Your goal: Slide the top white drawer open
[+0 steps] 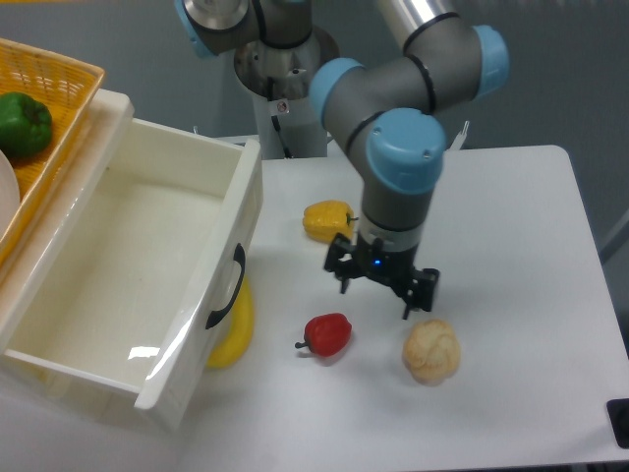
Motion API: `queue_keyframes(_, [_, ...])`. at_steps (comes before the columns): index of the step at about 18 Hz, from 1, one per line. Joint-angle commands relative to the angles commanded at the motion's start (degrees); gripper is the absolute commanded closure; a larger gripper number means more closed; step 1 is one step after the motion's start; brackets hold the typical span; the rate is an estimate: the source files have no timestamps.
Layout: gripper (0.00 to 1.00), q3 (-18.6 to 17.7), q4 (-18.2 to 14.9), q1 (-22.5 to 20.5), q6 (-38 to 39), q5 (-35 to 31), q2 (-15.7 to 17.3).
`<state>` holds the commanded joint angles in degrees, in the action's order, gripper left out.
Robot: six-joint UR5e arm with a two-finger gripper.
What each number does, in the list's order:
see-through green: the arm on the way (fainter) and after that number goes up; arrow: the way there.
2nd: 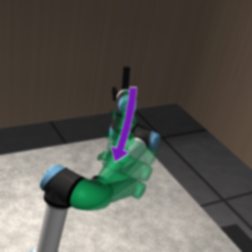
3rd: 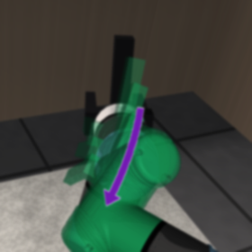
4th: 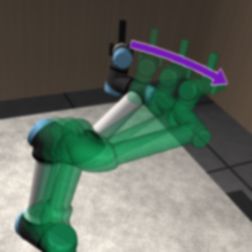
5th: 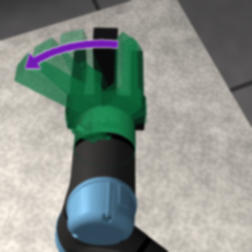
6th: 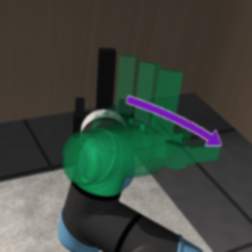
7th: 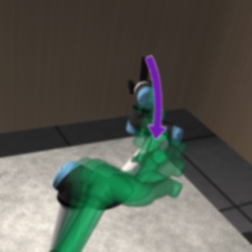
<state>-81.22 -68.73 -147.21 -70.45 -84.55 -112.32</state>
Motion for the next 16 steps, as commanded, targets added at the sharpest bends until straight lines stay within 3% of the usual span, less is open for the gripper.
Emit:
queue_keyframes(3, [0.0, 2.98, -1.22, -1.5, -8.89, -1.05, -1.14])
queue_keyframes(6, [0.0, 9.13, -7.97, -1.85, -10.32, -3.34, -3.07])
queue_keyframes(9, [0.0, 13.0, -11.5, -2.82, -10.32, -3.25, -4.57])
queue_keyframes(16, [0.0, 17.31, -14.59, -4.58, -10.4, -2.9, -7.73])
